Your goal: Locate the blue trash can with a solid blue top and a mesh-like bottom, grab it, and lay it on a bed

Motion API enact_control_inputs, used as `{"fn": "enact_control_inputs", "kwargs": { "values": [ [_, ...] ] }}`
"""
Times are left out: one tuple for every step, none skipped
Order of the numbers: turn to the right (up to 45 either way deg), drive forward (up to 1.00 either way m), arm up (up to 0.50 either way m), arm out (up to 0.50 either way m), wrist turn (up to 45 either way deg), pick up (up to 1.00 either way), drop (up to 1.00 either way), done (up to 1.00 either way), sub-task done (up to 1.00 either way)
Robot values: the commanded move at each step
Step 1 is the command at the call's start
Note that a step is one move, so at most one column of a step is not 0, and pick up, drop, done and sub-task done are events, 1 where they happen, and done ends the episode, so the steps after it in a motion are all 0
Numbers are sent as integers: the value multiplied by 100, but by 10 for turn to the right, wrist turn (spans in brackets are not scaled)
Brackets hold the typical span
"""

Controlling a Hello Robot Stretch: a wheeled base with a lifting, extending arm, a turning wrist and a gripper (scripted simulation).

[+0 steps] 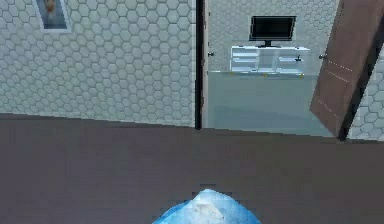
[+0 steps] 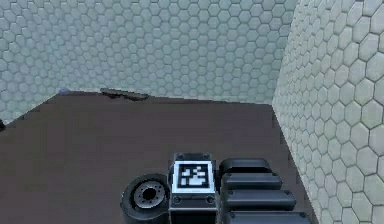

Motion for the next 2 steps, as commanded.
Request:
{"fn": "enact_control_inputs", "kwargs": {
  "values": [
    [-60,0,0,0,0,0,0,0,0],
    [0,20,0,0,0,0,0,0,0]
  ]
}}
